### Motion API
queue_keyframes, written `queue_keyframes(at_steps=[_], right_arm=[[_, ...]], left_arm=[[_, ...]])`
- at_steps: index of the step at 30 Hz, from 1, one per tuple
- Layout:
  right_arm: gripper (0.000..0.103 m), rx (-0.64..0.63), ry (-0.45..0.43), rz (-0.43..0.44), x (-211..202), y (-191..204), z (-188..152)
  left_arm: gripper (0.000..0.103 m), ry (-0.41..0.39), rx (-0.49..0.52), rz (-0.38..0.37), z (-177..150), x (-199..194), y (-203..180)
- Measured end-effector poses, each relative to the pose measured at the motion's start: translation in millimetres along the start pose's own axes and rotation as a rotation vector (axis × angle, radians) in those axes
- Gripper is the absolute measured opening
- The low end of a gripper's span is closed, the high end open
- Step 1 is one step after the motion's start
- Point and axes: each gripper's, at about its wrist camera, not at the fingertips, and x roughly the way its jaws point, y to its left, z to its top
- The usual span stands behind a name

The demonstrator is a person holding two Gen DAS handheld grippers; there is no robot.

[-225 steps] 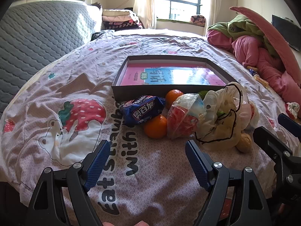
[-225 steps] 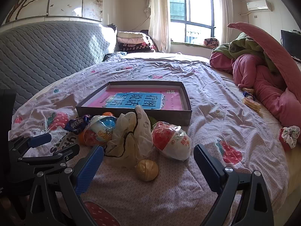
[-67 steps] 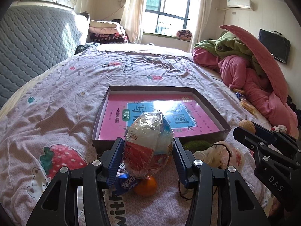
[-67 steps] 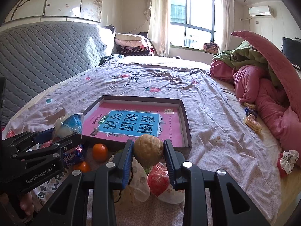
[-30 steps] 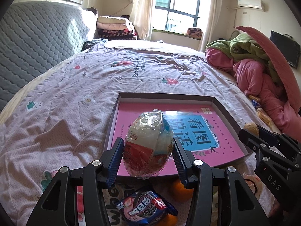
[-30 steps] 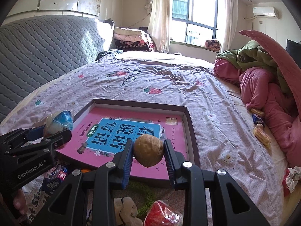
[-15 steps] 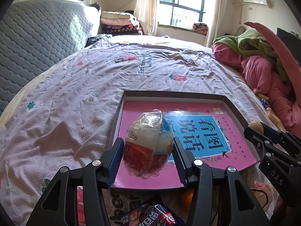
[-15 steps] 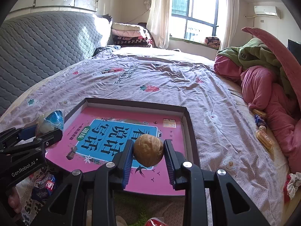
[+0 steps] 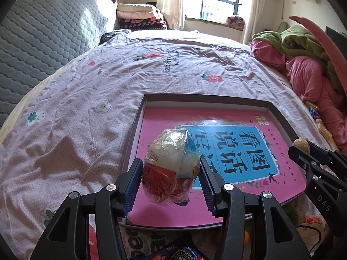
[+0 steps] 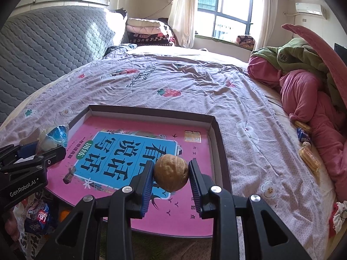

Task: Organize objects
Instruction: 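Lower and release the clear bag with left while right releases the walnut in the tray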

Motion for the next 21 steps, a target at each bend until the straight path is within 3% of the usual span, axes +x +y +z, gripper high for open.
queue_keyframes(at_steps=[21], right_arm=[[0.033, -0.003, 0.154, -0.024, 29, -13, -15]], left_arm=[[0.053, 0.082, 0.072, 0.027, -9, 15, -11]])
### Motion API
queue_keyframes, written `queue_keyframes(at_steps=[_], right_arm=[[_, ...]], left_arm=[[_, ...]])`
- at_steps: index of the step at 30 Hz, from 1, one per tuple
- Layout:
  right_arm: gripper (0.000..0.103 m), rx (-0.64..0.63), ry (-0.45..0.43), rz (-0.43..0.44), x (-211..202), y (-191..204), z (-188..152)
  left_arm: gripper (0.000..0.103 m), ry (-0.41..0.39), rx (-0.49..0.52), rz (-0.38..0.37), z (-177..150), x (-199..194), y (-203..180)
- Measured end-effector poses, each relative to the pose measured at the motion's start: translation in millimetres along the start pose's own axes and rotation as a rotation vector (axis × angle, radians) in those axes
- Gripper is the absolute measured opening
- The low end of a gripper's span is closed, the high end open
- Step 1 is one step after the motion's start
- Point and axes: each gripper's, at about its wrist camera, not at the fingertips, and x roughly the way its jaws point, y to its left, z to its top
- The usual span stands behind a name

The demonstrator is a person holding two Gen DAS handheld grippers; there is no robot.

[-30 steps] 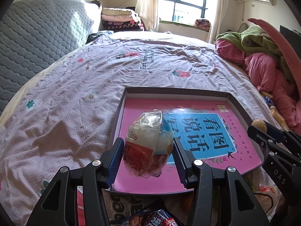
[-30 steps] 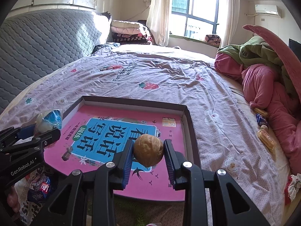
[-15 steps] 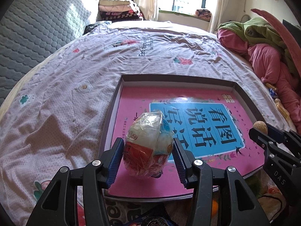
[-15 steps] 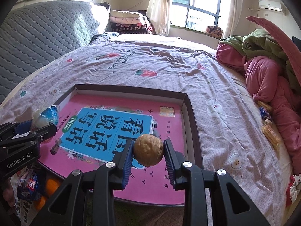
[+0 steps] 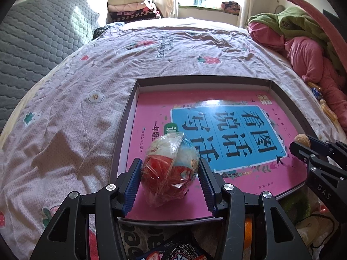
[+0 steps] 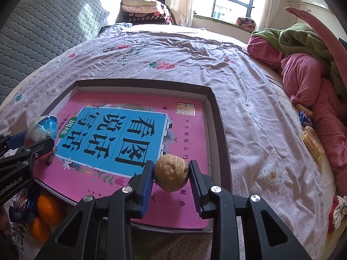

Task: Organize objects
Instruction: 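Lower and release the clear bag with left while right releases the walnut in the tray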

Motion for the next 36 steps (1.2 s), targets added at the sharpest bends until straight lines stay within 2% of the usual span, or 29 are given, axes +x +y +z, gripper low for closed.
queue_keyframes(at_steps=[10, 18, 21, 30, 36], right_arm=[[0.033, 0.009, 0.052, -0.012, 6, -4, -3], [0.033, 0.013, 0.072, -0.003, 8, -4, -4], [0.033, 0.017, 0.077, -0.003, 7, -4, -4], [0.036, 0.037, 0.092, 0.003, 6, -8, -6], [0.043, 0.056, 0.095, 0.009, 4, -13, -7]], left_arm=[[0.053, 0.008, 0.055, 0.029, -3, -2, -8], [0.053, 0.022, 0.061, 0.024, -3, -3, -8], [0.054, 0.072, 0.041, -0.015, -6, 4, -5], [0.054, 0.077, 0.028, -0.032, -8, 3, 0], [0.06, 0.064, 0.008, -0.052, -8, -2, 6]])
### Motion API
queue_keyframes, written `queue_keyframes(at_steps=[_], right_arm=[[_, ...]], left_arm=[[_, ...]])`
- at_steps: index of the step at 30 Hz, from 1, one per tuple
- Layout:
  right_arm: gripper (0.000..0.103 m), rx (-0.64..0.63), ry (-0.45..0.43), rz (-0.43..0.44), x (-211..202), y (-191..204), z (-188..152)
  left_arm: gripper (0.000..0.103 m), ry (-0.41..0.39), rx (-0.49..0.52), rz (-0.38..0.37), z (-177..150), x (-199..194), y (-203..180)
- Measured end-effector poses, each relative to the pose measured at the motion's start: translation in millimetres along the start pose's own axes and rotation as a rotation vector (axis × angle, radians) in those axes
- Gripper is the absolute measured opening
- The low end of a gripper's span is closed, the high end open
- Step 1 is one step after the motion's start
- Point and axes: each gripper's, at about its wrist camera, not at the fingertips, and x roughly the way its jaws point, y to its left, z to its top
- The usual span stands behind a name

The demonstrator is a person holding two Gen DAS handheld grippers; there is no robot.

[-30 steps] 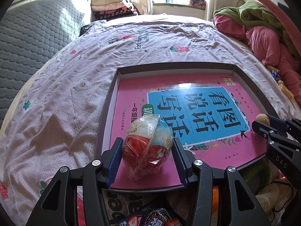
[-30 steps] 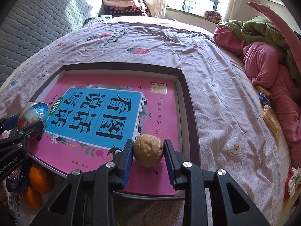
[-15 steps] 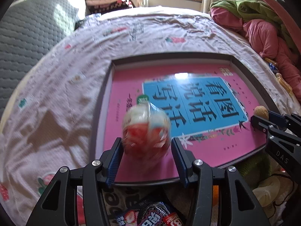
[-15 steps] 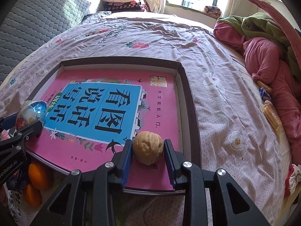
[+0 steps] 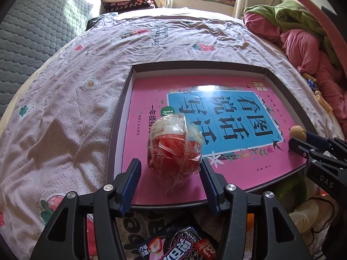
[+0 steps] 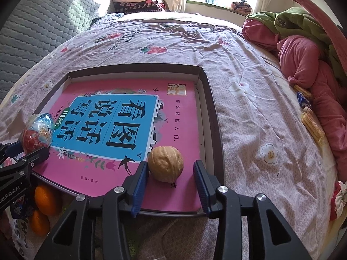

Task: Organize objects
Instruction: 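Lower and release the clear bag with left while right releases the walnut in the tray, then withdraw both open tools from the tray back toward the remaining items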

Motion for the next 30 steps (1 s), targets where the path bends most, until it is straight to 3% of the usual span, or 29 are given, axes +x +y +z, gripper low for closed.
queue_keyframes(at_steps=[11, 15, 21, 30], right_arm=[[0.049, 0.019, -0.02, 0.027, -13, -2, -7], [0.06, 0.01, -0.039, 0.015, -21, 0, -10], [0.061, 0.016, -0.066, 0.018, -30, -3, -13], [0.062, 0.017, -0.182, -0.004, -64, -9, -18]], left_arm=[[0.064, -0.047, -0.017, -0.03, -9, -21, 4], [0.066, -0.076, -0.013, -0.029, -12, -31, 5], [0.067, -0.115, -0.021, -0.033, -15, -44, 7], [0.067, -0.165, -0.037, -0.047, -24, -68, 12]])
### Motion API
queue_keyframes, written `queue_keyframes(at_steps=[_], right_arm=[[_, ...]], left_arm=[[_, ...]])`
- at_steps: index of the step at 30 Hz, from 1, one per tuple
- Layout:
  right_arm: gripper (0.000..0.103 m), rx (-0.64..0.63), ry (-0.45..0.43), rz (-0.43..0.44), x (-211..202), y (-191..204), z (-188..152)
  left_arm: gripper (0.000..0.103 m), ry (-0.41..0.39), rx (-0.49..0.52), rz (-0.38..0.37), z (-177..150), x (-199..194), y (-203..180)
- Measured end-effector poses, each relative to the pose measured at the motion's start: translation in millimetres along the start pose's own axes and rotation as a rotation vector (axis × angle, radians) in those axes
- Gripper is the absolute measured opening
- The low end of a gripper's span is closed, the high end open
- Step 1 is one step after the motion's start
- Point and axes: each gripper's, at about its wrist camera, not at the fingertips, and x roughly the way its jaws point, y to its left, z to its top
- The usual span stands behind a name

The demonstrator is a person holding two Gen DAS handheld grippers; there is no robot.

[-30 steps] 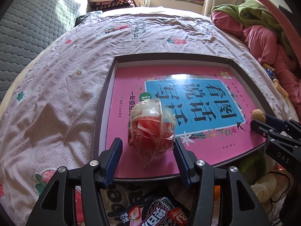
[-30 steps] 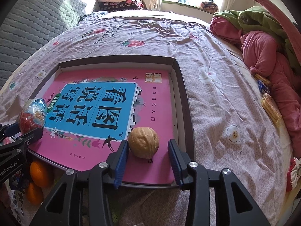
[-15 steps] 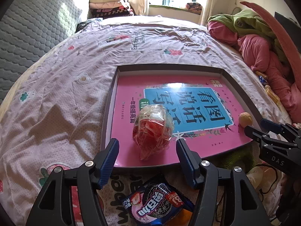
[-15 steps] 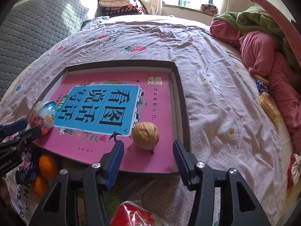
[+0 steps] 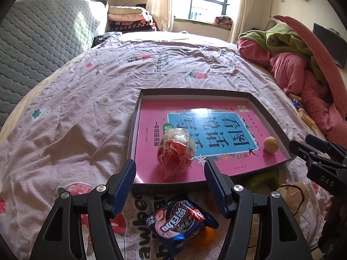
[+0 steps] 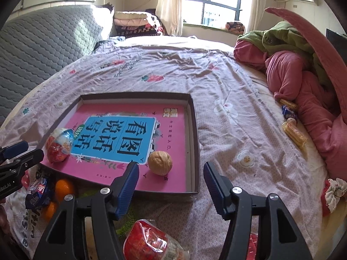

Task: Organize objects
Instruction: 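Withdraw both open tools from the tray back toward the remaining items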

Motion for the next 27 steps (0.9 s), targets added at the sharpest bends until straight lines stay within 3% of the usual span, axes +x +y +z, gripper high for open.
queue_keyframes(at_steps=[10, 27], right_arm=[[0.062, -0.03, -0.085, 0.012, -28, 7, -2], [0.067, -0.074, -0.156, 0.02, -57, 13, -14]], left_arm=[[0.067, -0.059, -0.01, -0.006, -3, -23, 5], [0.067, -0.074, -0.017, 0.001, -19, -39, 18]])
